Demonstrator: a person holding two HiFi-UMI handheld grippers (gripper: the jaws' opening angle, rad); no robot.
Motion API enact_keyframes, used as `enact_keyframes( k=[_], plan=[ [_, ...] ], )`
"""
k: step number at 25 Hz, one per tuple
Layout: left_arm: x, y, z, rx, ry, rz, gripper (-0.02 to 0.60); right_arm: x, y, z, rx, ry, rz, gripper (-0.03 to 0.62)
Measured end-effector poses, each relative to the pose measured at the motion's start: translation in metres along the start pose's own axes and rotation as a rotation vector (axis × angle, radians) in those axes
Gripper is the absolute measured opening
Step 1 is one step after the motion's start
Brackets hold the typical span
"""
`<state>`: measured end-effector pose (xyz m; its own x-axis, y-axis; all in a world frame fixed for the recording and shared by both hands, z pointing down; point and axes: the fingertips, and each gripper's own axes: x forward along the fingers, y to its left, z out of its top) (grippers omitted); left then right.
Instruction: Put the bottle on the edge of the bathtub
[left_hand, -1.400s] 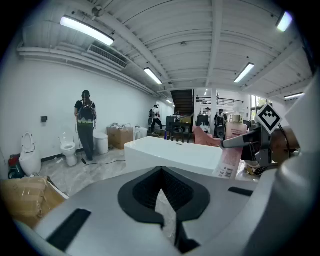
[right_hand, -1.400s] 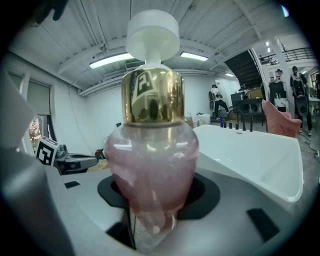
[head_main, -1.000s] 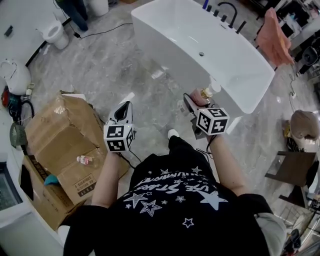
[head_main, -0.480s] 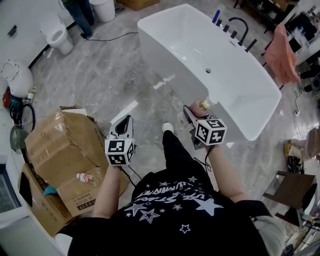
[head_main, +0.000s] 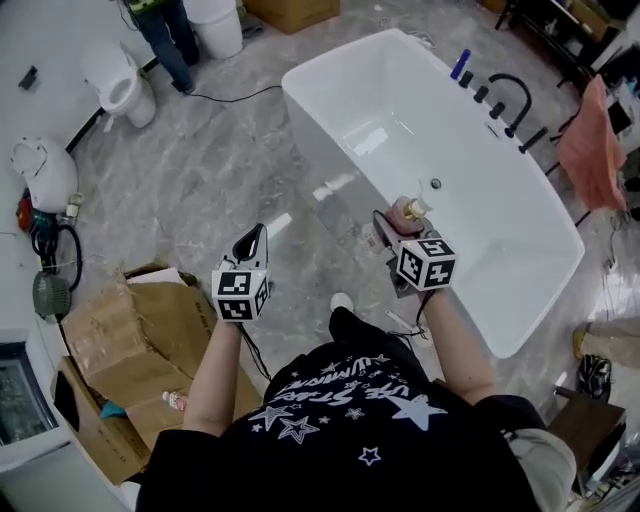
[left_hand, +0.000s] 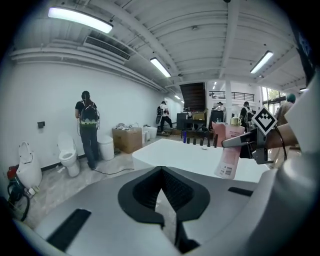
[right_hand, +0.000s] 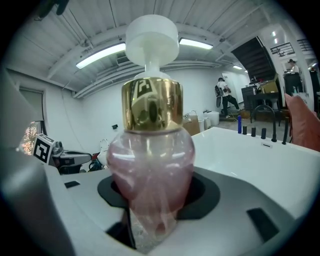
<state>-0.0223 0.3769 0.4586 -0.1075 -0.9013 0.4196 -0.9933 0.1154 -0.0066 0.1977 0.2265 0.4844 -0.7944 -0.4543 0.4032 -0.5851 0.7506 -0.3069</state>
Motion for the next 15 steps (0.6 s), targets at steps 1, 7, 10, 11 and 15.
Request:
enact_keyframes(
  k=[1,7,10,11,15],
  plan=[
    [0.016,0.006,0.010,-0.003,-0.001,0.008,0.014,0.011,-0.012,0.010,0.000,-0.003,-0.001,0.227],
    [0.086,0.033,0.064,-0.022,-0.037,0.052,0.014,0.056,-0.061,0.048,0.013,-0.019,-0.014,0.227],
    [0.107,0.037,0.086,-0.040,-0.055,0.047,0.014,0.066,-0.074,0.060,0.029,-0.026,-0.024,0.227],
    [0.112,0.037,0.091,-0.041,-0.059,0.039,0.014,0.068,-0.077,0.061,0.036,-0.027,-0.027,0.227],
    [0.132,0.040,0.107,-0.035,-0.073,0.002,0.014,0.079,-0.088,0.068,0.048,-0.027,-0.056,0.227]
  ],
)
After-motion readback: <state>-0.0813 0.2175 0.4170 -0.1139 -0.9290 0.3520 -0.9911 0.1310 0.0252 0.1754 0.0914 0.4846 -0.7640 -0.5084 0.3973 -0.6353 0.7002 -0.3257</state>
